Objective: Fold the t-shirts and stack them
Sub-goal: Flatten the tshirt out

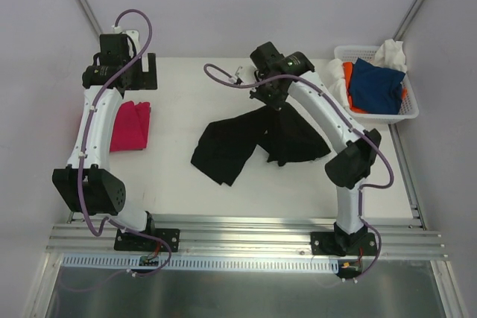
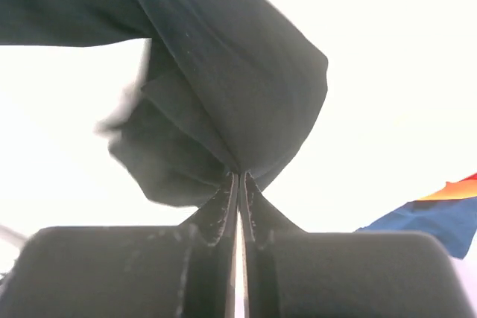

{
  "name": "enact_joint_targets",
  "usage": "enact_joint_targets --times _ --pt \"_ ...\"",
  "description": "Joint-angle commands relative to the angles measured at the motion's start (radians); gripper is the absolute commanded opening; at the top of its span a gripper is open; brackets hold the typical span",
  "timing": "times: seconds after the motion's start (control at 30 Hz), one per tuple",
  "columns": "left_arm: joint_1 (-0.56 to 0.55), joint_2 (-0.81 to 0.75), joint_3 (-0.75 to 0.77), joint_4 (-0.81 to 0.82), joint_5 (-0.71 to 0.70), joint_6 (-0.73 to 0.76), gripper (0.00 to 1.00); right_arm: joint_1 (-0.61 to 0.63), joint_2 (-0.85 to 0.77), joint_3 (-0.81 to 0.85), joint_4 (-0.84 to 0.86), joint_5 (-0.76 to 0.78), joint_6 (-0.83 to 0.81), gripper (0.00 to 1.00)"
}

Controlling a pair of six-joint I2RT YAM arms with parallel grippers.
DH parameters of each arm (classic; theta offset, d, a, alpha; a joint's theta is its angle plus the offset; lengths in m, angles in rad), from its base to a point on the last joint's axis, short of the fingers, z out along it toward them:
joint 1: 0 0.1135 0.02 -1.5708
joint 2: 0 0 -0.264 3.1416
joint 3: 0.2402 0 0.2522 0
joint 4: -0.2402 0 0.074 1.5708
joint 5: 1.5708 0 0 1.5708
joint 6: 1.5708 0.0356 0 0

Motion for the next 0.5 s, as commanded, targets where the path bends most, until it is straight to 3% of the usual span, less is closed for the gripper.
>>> enact_joint_targets --times 0.0,0.13,0.23,0.33,0.47 --pt "0.006 -0.011 0.044 0.008 0.037 -0.029 0.99 0.072 -0.106 0.077 -0.244 -0.088 0.042 0.02" --pt "0.005 -0.024 0.04 0.008 0.048 -0.019 0.99 0.112 -0.124 0.239 -0.428 -0.307 0.109 0.02" --pt "0.006 -0.02 0.044 0.008 0.057 -0.018 0.99 0.127 -0.233 0.189 -0.427 -0.534 0.133 0.01" --pt "0.005 -0.01 0.056 0.004 0.07 -0.019 0.99 0.126 -0.264 0.157 -0.424 -0.621 0.163 0.0" --pt "0.006 0.013 0.073 0.004 0.076 -0.018 0.99 -0.071 -0.232 0.033 -0.422 -0.713 0.084 0.01"
